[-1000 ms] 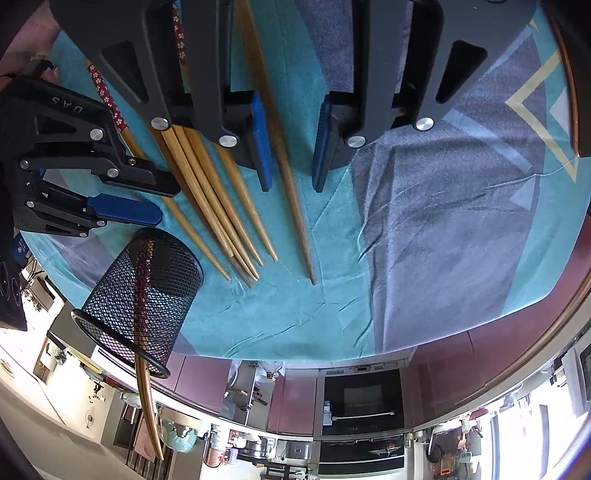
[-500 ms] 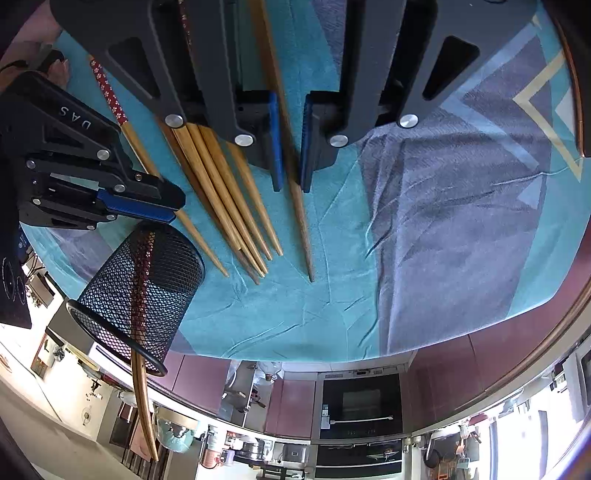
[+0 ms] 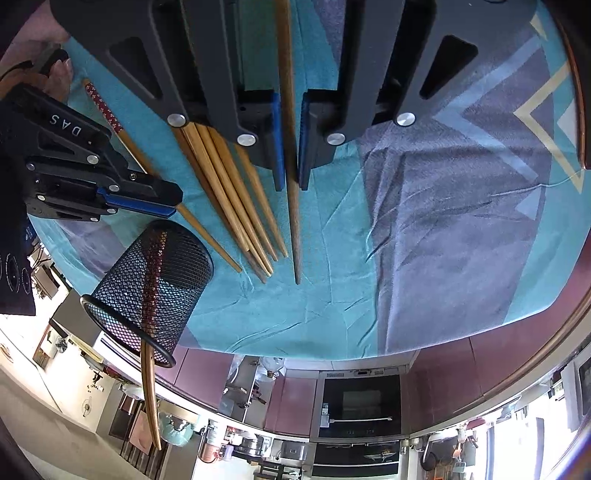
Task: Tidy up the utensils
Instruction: 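Lift the chopstick upright with the left tool and lower it into the mesh cup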
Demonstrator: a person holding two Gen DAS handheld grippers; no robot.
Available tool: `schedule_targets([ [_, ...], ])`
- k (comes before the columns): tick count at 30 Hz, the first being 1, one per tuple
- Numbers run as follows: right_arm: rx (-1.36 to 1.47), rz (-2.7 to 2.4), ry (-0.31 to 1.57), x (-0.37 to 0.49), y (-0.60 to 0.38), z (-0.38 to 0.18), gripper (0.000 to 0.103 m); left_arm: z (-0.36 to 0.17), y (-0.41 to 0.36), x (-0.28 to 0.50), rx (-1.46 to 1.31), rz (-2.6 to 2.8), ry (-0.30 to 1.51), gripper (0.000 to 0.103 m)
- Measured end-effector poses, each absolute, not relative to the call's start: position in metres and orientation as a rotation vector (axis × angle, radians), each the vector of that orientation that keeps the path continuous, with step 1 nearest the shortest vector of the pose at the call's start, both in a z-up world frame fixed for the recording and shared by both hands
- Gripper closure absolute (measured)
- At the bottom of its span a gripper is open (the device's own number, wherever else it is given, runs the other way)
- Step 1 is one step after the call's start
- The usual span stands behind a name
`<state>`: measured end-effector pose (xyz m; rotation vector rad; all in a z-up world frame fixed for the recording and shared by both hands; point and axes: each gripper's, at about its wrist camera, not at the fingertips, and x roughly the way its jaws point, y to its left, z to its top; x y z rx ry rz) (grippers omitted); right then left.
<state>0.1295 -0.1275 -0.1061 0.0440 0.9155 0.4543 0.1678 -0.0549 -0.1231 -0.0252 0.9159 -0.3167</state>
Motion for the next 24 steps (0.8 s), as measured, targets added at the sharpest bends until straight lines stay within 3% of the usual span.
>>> schedule_targets([
  [24, 0.160, 0.545, 0.699, 0.095, -0.162, -0.034, 0.098, -0.032, -0.017, 0.114, -0.195, -0.527, 0.721, 0.096],
])
